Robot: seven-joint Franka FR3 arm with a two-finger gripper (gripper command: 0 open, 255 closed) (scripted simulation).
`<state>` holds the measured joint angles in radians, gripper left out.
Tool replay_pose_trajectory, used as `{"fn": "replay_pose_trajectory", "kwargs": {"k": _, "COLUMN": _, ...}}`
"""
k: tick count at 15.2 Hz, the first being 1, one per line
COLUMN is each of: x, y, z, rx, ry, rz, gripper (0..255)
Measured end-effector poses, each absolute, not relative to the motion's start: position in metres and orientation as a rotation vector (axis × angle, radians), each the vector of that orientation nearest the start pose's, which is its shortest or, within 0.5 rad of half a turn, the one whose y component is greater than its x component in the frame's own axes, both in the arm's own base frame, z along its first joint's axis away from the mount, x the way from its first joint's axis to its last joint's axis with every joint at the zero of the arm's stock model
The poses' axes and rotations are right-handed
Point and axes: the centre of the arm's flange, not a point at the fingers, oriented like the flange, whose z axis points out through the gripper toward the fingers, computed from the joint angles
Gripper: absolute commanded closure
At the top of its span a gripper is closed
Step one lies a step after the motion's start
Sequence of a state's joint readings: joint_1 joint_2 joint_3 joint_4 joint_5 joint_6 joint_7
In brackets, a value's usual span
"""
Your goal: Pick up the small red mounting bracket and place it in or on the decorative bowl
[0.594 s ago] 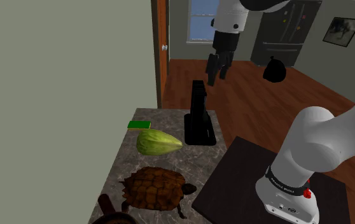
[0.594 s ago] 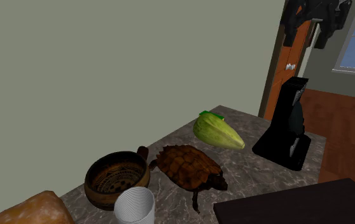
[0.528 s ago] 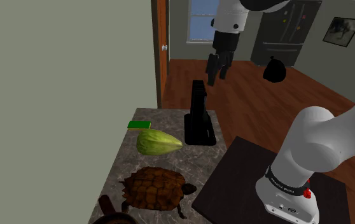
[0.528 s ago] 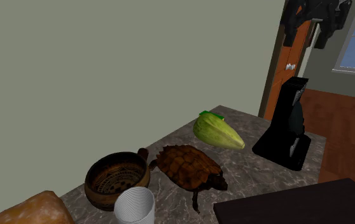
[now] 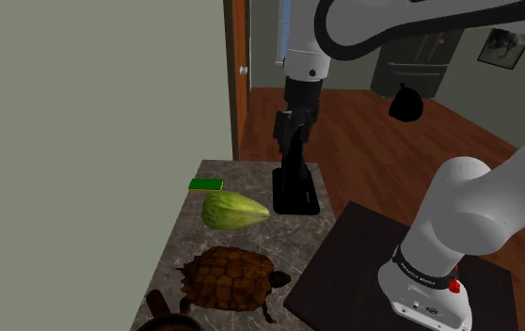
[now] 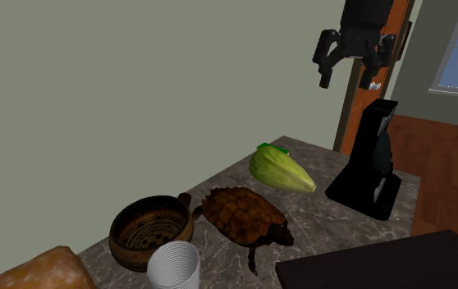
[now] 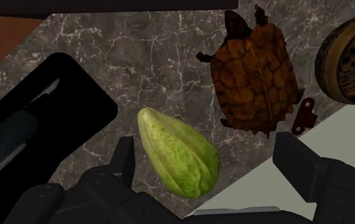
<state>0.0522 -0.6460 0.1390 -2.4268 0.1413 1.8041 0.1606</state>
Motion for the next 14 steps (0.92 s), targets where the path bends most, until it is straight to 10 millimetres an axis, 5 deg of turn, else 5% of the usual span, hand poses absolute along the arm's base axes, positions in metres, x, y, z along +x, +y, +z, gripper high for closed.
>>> {"fn": "replay_pose_trajectory", "kwargs": {"k": 14, "x": 0.406, "y": 0.225, "z": 0.415, "rx": -3.106, "ry": 0.107, "rz": 0.013, "gripper": 0}}
